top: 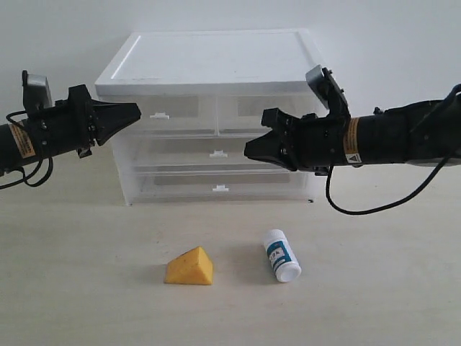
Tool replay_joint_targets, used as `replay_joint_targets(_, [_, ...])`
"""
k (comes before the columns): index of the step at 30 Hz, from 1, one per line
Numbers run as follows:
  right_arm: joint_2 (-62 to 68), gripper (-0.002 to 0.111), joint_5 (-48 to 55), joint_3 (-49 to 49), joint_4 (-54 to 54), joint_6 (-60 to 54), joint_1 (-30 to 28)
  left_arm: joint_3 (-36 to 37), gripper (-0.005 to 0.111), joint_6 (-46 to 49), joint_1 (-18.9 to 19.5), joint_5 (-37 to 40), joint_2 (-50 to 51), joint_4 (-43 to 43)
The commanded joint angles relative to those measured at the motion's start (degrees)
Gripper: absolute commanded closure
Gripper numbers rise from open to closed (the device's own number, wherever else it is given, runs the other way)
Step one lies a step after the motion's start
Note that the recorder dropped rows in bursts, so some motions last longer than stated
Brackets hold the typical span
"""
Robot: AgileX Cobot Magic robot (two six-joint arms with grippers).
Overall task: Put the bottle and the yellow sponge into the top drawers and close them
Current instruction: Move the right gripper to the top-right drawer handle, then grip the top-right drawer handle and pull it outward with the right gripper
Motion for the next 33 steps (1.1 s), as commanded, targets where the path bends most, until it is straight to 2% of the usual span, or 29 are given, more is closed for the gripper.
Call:
replay_joint_targets(1, [-2.35, 0.104, -1.85, -0.07, 0.52, 0.81, -2.36, -0.41, 0.103, 0.50, 0.14, 2.00, -0.09, -4.85])
replay_joint_targets(3, [-2.57, 0.091, -1.88, -0.07, 0.52, 2.93, -3.35, -0.41, 0.103, 0.50, 0.14, 2.00, -0.09, -4.85])
replay_joint_targets(7, [-2.57, 0.049, -0.47, -0.07, 0.52, 6.70, -4.07, -0.41, 0.103, 0.50, 0.14, 2.00, -0.09, -4.74])
replay_joint_targets(9, [-2.57, 0.042, 0.71, -0.07, 0.95, 7.72, -4.07, -0.41, 0.103, 0.50, 0.14, 2.00, -0.09, -4.74])
replay_joint_targets(15, [-2.64, 0.059, 3.44, -0.18, 6.58, 6.85, -4.07, -0.41, 0.103, 0.50, 0.14, 2.00, -0.09, -4.74])
replay_joint_targets(18, [-2.64, 0.063, 3.59, -0.18, 9.96, 5.66, -4.07, -0.41, 0.103, 0.50, 0.14, 2.00, -0.09, -4.74])
replay_joint_targets(29, [-2.64, 0.065, 8.45, -0.18, 15.23, 3.64, -2.18, -0.41, 0.103, 0.50, 0.14, 2.00, -0.09, -4.62])
replay_joint_targets(33, [-2.64, 0.069, 10.93, -0.18, 21.19, -1.85, -0.42, -0.41, 0.103, 0.50, 0.14, 2.00, -0.09, -4.52])
